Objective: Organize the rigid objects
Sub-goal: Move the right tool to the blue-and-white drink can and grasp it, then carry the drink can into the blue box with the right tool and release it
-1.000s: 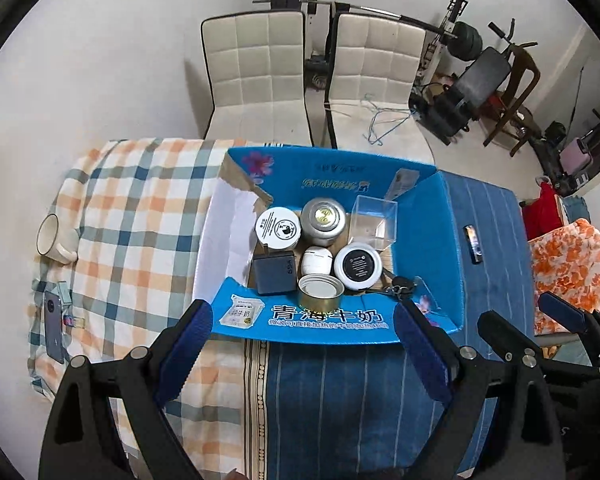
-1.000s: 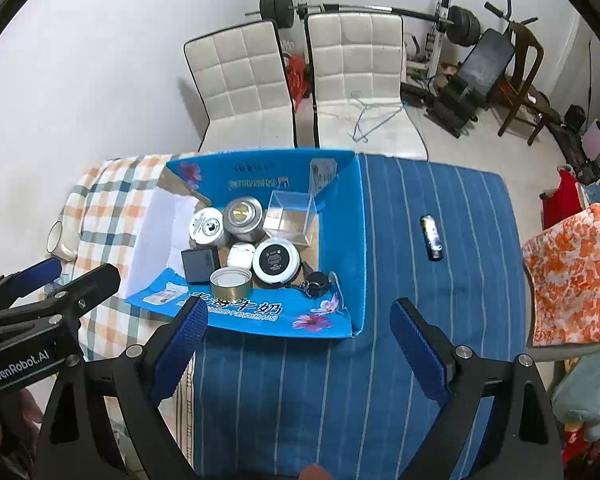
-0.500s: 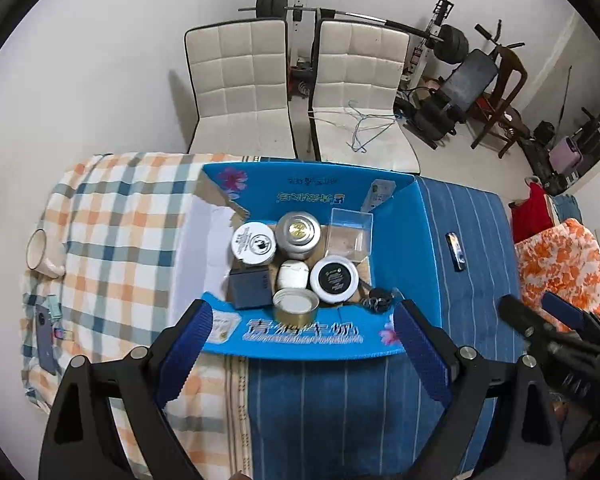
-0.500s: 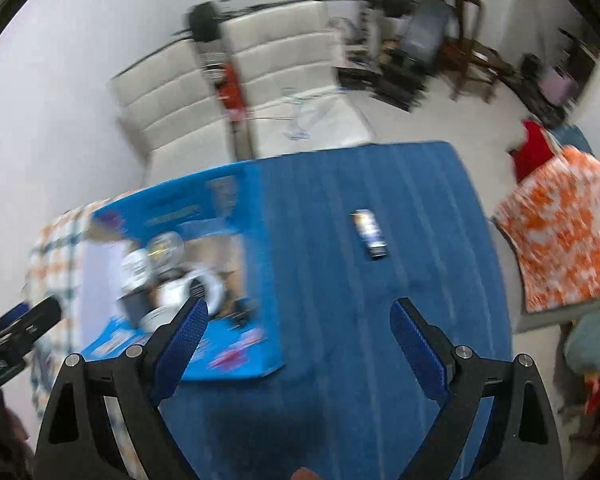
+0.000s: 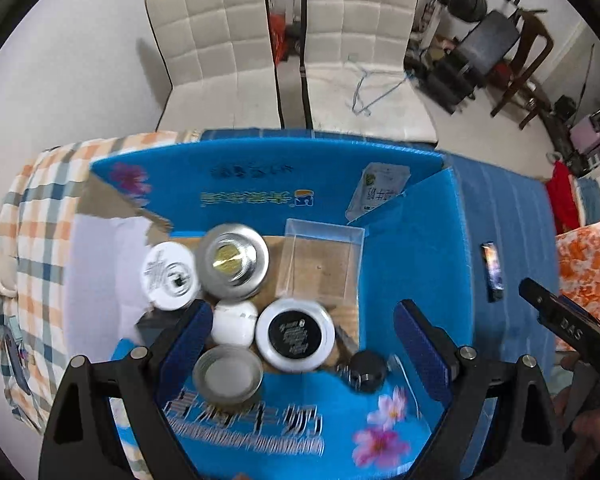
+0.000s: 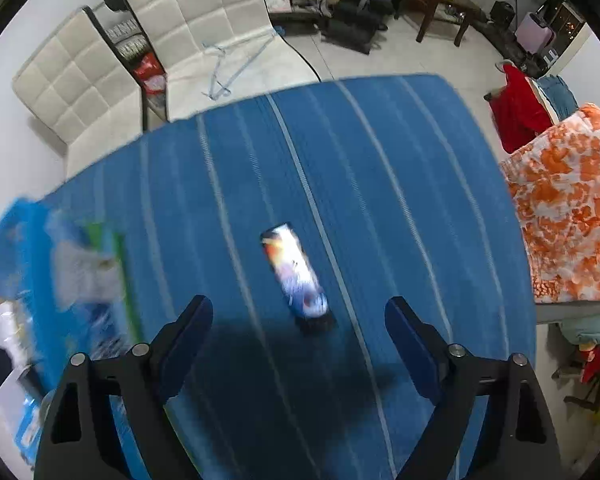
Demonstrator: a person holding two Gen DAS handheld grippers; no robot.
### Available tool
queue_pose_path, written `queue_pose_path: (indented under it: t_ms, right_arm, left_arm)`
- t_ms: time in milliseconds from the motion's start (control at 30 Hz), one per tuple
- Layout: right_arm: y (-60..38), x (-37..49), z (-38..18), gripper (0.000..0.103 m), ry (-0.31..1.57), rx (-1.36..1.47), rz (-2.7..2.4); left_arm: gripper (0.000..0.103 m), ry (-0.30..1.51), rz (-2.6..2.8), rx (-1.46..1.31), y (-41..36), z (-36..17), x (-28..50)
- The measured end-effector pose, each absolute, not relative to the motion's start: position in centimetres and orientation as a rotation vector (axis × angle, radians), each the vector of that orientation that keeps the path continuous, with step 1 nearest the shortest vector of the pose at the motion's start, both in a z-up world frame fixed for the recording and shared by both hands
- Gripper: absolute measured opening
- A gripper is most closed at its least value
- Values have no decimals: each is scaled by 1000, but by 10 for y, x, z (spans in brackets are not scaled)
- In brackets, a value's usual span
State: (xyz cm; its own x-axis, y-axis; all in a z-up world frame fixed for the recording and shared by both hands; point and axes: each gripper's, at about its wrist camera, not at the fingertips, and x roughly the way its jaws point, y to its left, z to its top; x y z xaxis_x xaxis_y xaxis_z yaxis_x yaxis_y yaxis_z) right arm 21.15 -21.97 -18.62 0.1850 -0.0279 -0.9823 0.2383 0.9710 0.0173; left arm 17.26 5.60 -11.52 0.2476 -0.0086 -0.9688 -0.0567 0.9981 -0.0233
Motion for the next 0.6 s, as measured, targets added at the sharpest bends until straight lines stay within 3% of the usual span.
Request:
queue_pose_path:
  t_ms: [100, 167, 233, 400, 600]
  right_arm:
    - [-217, 229, -220, 53, 1438, 125, -225]
    - [-219, 232, -230, 46, 1435, 149, -239]
    - [-218, 233, -232, 29, 1438, 156, -227]
    - [-209, 229, -234, 27, 1458, 122, -218]
    - [-198, 201, -181, 27, 1366, 175, -169]
  left_arm:
    - [93, 1348, 38, -32, 48, -135, 191]
    - [93, 1352, 38, -11, 45, -141, 198]
    - [93, 1357, 38, 8, 40, -146, 204]
    - [93, 1360, 34, 20, 38, -149, 213]
    - [93, 1335, 23, 9, 44, -135, 202]
